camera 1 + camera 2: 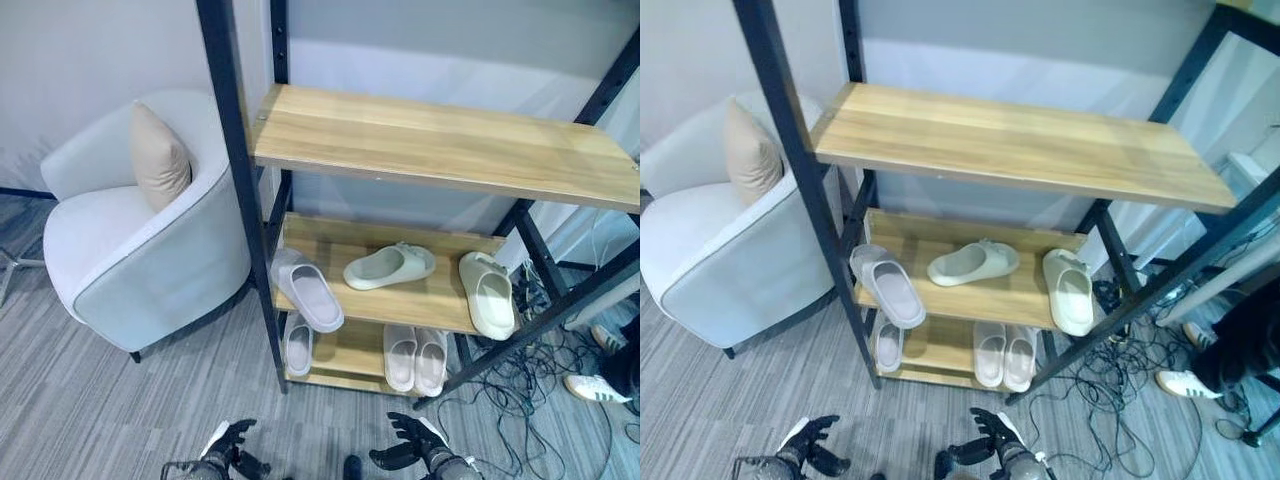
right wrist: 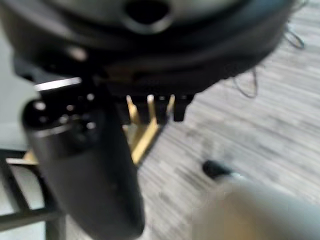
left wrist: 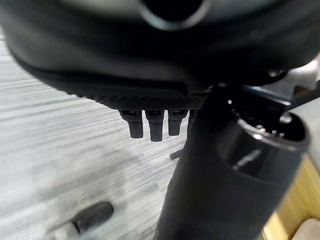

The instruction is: Arrange the slippers neatly on the shoe rack.

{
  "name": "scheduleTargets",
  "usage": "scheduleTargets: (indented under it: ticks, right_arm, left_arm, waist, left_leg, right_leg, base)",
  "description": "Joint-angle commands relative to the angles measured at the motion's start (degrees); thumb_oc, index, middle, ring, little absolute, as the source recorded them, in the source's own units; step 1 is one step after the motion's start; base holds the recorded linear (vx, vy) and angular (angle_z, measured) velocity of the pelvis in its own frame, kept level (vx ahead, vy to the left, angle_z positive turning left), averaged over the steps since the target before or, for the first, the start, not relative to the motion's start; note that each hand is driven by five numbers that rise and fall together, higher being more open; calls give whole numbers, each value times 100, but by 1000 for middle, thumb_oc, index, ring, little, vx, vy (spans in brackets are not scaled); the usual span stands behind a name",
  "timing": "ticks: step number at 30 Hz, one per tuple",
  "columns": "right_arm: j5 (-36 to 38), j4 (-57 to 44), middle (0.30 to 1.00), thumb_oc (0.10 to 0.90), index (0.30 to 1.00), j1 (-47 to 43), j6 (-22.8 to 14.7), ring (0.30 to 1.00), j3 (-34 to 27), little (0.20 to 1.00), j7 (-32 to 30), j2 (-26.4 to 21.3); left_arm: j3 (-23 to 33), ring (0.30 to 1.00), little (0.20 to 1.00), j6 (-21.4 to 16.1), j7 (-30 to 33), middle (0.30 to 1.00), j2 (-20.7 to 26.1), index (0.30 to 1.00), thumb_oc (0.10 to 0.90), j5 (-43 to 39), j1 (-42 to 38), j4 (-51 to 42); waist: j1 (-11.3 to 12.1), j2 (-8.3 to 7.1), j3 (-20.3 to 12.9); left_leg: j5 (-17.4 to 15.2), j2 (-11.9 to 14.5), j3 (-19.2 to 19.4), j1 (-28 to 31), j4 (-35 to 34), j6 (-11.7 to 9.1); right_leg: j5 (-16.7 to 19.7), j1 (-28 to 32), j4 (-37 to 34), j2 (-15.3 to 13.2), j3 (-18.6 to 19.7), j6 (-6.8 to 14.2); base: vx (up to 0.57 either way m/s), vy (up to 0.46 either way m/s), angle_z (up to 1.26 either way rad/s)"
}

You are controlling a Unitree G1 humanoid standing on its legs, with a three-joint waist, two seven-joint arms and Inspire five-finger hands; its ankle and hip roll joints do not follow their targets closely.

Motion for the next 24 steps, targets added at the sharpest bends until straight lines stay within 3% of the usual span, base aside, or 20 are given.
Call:
scheduleTargets:
  ticks: [1,9,13,19,24]
  right_arm:
    - [-184,-1000,900,800,900,12,-335,900,-68,900,-169,-437]
    - [-516,-3307,900,800,900,519,-594,900,-457,900,-251,-923]
    - [-141,-4340,900,800,900,952,-757,900,-743,900,-154,-941]
    - [169,-5098,900,800,900,1132,-873,900,-908,900,-46,-1008]
    - [-6,-5502,900,800,900,929,-965,900,-1117,900,-278,-1101]
  left_arm:
    - [-20,900,900,-256,42,900,-94,900,800,5,-297,-278]
    - [11,900,900,-251,125,900,-218,900,800,20,-103,-413]
    - [31,900,900,-278,149,900,-290,900,800,20,-86,-332]
    - [73,900,900,-287,123,900,-284,900,800,-24,26,-446]
    - [60,900,900,-305,102,900,-285,900,800,-2,137,-559]
  waist:
    - [1,-118,-156]
    - [-140,-65,-263]
    - [-234,-31,-324]
    - [-277,-1,-365]
    - [-267,44,-395]
  left_leg:
    - [345,-122,-113,-513,3,-97]
    - [356,-107,-109,-428,3,-155]
    - [305,-83,-12,-366,3,-178]
    - [264,-63,45,-300,3,-196]
    - [235,-70,46,-284,3,-190]
  right_leg:
    - [-120,348,86,-1,-86,205]
    - [-108,582,-62,10,-189,179]
    - [-105,656,-134,-6,-186,196]
    - [-123,714,-133,-19,-164,207]
    - [-133,724,-134,-38,-146,214]
  base:
    - [30,-22,22]
    - [26,-3,9]
    - [5,26,0]
    - [13,19,-5]
    - [-2,4,-1]
